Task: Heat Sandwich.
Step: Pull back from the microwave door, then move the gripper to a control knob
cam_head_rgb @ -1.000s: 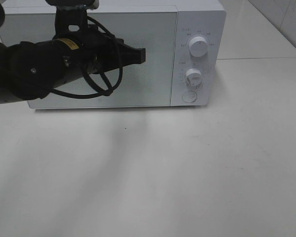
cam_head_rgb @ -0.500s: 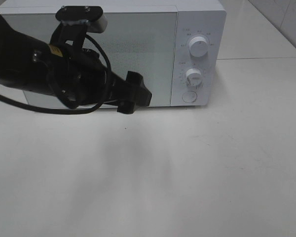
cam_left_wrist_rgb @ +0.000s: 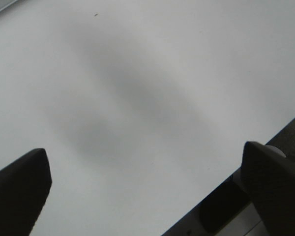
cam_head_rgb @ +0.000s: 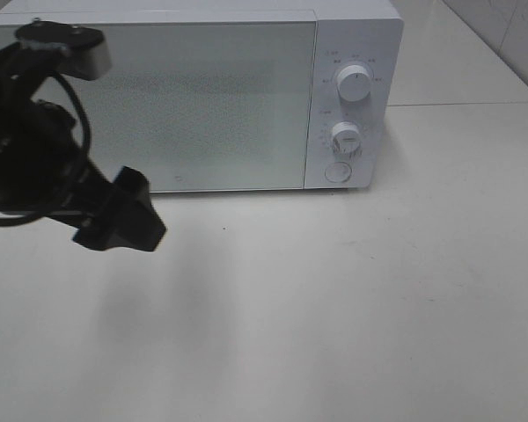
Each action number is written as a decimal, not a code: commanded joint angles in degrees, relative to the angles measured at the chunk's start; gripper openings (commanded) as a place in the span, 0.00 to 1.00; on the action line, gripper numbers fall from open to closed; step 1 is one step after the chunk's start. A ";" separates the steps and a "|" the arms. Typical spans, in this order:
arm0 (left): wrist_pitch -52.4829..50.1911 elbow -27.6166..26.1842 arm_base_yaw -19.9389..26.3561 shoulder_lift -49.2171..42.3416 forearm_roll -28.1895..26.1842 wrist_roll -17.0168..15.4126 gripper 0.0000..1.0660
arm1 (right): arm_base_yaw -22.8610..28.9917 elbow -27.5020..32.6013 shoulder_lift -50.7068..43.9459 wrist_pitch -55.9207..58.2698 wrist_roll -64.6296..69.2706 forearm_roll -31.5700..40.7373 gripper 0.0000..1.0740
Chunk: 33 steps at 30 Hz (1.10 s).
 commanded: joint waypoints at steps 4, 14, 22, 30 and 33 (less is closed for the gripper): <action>10.31 0.00 11.86 -3.50 1.43 -1.26 0.95 | -0.34 0.17 -1.55 -0.52 0.74 -0.11 0.71; 22.80 0.00 28.19 -9.68 3.27 -1.55 0.95 | -0.34 0.17 -1.55 -0.52 0.74 -0.11 0.71; 28.48 0.00 38.04 -21.26 5.21 -4.76 0.95 | -0.34 0.17 -1.55 -0.52 0.74 -0.11 0.71; 29.45 0.74 38.04 -35.47 7.62 -4.35 0.95 | -0.34 0.17 -1.55 -0.52 0.74 -0.11 0.71; 28.82 2.35 38.04 -39.13 7.68 -4.30 0.95 | -0.34 0.17 -1.55 -0.52 0.74 -0.11 0.71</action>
